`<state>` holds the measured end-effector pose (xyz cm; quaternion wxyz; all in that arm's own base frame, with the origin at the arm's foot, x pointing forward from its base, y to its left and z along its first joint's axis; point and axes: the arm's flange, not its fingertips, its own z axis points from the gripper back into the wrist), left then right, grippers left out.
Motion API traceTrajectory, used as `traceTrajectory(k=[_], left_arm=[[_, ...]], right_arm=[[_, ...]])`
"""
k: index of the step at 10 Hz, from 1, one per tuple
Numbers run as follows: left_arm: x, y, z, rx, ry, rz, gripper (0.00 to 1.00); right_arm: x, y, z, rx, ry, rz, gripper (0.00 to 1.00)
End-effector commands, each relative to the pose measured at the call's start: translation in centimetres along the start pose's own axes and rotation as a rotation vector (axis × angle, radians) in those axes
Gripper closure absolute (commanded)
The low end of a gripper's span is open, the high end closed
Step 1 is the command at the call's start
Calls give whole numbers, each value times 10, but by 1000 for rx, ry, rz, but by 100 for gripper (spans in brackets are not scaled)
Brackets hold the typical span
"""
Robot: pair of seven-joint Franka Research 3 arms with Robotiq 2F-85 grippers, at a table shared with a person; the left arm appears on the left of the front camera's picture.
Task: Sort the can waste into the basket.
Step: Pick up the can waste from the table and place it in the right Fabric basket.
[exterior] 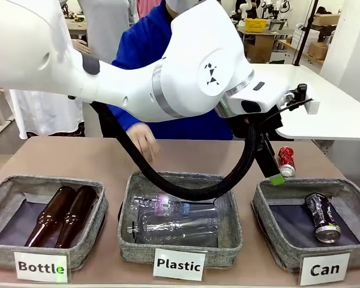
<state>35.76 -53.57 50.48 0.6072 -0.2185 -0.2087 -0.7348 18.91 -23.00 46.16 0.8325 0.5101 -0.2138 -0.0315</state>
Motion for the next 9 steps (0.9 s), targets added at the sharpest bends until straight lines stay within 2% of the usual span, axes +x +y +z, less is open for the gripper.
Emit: traceTrajectory(k=[1,3,5,8,9], left_arm=[[-6,-3,-1,-14,-34,-24,0],[-11,-4,8,-16,-36,-12,0],[-35,-13,52,-63,-82,28,0],[-124,-31,134,-104,-132,273,0],[-163,-31,160,-175,-177,396,0]], right_arm=[[1,-4,11,6,-9,6,0],[0,-4,5,7,9,6,0],[1,7,-15,23,44,31,0],[2,42,-85,82,174,102,0],[2,50,-106,105,199,107,0]])
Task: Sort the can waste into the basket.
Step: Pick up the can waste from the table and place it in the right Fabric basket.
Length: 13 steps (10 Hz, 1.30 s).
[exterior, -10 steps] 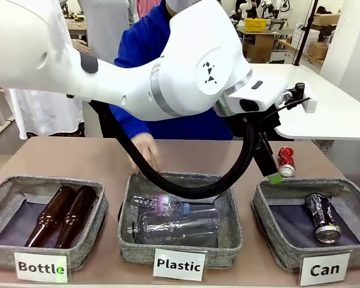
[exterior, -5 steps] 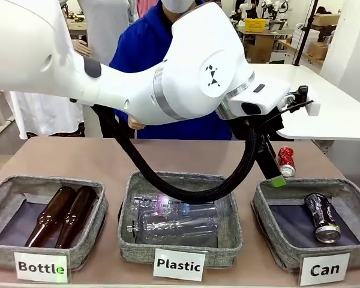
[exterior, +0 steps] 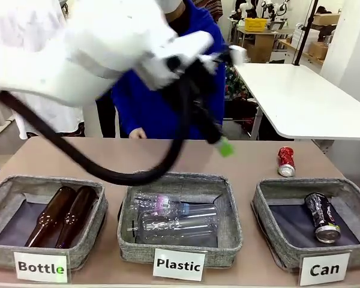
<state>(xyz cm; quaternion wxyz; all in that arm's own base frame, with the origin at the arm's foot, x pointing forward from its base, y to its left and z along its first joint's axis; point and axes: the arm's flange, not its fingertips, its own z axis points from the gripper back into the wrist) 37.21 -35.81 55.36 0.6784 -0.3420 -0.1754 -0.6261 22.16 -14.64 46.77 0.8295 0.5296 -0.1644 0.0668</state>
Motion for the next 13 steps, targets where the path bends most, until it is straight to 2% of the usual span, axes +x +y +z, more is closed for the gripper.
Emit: traceTrajectory(k=[1,2,4,5,7,8,9,10,13], left_arm=[[-83,1,57,-87,-116,277,0],[-120,7,87,-74,-255,564,0],[-214,1,130,40,-511,849,0],[-264,-12,145,81,-660,966,0],[-359,-44,165,71,-880,1155,0],[-402,-76,171,94,-972,1254,0],[-426,-97,175,134,-1058,1266,0],[-380,-27,184,47,-680,1112,0],[-380,-27,184,47,-680,1112,0]], right_arm=[[-1,15,-49,68,58,-24,0],[1,18,-69,96,103,-68,0],[6,20,-105,169,206,-179,0],[9,20,-116,202,231,-222,0],[23,9,-116,233,173,-230,0],[27,0,-112,235,143,-254,0],[41,9,-99,213,229,-201,0],[41,9,-99,213,229,-201,0],[41,9,-99,213,229,-201,0]])
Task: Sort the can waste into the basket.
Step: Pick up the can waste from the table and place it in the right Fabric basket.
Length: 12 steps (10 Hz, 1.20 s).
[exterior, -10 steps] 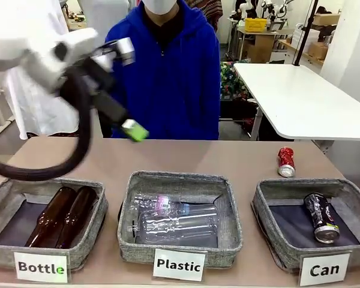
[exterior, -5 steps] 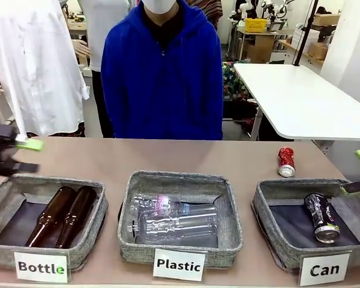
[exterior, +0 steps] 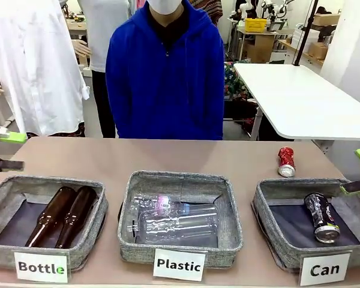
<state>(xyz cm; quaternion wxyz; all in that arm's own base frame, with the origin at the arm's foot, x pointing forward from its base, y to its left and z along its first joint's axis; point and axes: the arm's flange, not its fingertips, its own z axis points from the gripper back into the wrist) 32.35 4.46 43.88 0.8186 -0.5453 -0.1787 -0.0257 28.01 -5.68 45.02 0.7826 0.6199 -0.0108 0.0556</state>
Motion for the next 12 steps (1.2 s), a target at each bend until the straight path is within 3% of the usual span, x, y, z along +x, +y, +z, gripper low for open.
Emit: traceTrajectory(k=[1,9,10,12], left_arm=[[-2,2,1,-7,-12,-28,0],[-2,2,1,-7,-12,-28,0],[-2,2,1,-7,-12,-28,0],[-2,2,1,-7,-12,-28,0]], right_arm=[[-2,2,-1,-6,12,3,0],[0,0,0,-1,0,1,0],[-2,18,-3,-305,-168,76,0],[33,35,-21,-915,-373,197,0]])
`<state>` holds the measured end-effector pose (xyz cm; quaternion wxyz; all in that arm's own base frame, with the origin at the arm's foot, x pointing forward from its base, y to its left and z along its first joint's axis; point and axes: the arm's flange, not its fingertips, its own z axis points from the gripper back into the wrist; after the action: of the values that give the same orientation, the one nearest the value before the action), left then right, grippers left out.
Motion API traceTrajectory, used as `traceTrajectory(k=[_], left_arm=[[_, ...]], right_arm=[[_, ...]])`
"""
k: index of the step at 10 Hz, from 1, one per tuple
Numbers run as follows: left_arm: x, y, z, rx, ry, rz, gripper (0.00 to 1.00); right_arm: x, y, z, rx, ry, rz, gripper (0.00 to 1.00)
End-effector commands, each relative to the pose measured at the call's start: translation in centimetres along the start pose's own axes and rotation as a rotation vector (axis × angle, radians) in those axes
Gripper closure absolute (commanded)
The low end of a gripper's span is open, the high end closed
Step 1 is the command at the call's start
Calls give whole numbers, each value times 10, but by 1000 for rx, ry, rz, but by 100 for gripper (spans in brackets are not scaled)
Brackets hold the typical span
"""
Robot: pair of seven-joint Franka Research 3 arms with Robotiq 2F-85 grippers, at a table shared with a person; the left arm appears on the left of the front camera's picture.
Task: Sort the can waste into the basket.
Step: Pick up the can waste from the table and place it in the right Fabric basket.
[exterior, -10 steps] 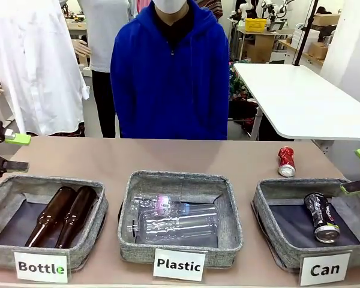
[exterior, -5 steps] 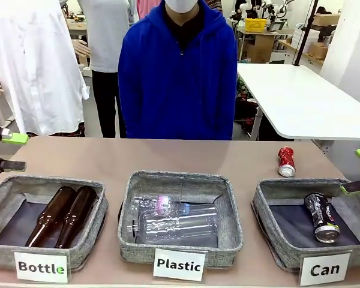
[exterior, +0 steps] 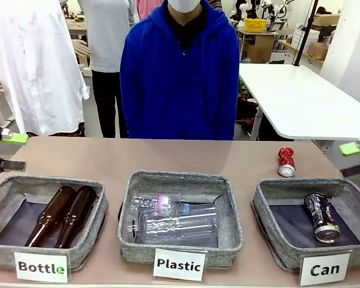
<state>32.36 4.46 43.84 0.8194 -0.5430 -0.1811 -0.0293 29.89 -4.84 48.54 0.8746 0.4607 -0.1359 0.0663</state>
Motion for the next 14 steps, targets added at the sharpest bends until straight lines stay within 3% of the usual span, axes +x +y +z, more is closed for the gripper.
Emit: traceTrajectory(k=[1,3,5,6,8,9,14], left_arm=[[-2,2,1,-10,-12,-18,0],[-2,2,1,-10,-12,-18,0],[-2,2,1,-10,-12,-18,0],[-2,2,1,-10,-12,-18,0],[-2,2,1,-10,-12,-18,0],[-2,2,1,-10,-12,-18,0],[-2,2,1,-10,-12,-18,0]], right_arm=[[18,8,-27,-648,-191,-2,0],[19,6,-27,-624,-201,-31,0],[-10,9,-5,-448,-215,-9,0],[44,16,-10,-539,-208,70,0],[40,13,-2,-538,-220,39,0],[43,15,-13,-690,-179,-1,0],[190,0,-56,-910,-65,-204,0]])
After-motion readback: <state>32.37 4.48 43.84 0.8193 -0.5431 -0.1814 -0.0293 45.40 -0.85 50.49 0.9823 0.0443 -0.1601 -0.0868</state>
